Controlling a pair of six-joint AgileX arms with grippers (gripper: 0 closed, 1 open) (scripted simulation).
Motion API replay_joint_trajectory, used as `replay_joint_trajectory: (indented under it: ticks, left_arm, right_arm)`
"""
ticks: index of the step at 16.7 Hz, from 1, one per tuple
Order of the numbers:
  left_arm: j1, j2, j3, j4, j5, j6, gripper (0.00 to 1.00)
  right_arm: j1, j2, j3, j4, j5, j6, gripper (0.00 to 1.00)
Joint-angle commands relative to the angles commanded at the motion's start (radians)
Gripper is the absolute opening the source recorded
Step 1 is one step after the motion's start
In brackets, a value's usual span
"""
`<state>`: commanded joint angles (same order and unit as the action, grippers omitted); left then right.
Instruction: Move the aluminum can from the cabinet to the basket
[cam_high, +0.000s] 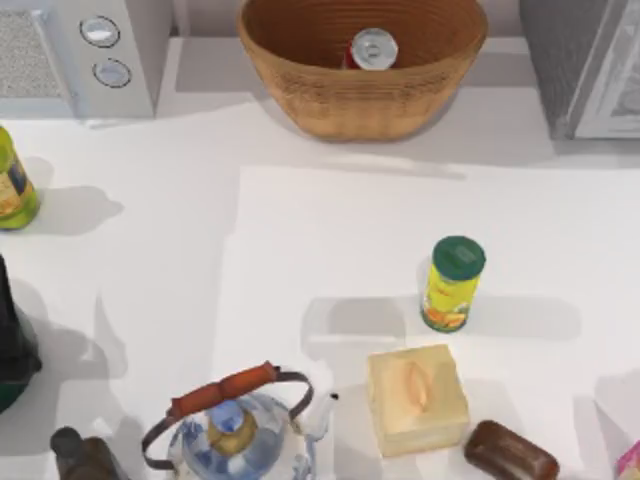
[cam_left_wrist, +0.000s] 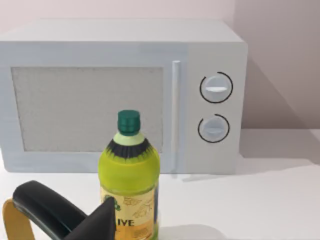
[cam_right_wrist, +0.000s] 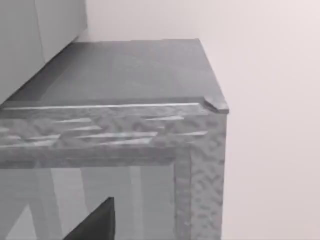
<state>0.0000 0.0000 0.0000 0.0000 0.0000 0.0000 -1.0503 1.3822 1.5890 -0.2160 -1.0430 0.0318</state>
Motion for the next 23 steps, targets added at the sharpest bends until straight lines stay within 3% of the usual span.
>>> replay_joint_trajectory:
  ticks: [4, 10, 13, 18, 23]
  left_arm:
    - [0.000, 0.000, 0.000, 0.000, 0.000, 0.000, 1.00]
    - [0.000, 0.000, 0.000, 0.000, 0.000, 0.000, 1.00]
    - [0.000, 0.000, 0.000, 0.000, 0.000, 0.000, 1.00]
    - [0.000, 0.000, 0.000, 0.000, 0.000, 0.000, 1.00]
    - [0.000, 0.000, 0.000, 0.000, 0.000, 0.000, 1.00]
  right_arm:
    - [0.008, -0.039, 0.142, -0.151, 0.008, 0.000, 1.00]
    - [0.006, -0.041, 0.155, -0.160, 0.009, 0.000, 1.00]
    - [0.070, -0.037, 0.166, -0.164, 0.072, 0.000, 1.00]
    - [0.359, -0.025, 0.192, -0.183, 0.360, -0.004, 1.00]
    - [0.808, -0.031, 0.192, -0.204, 0.808, -0.007, 1.00]
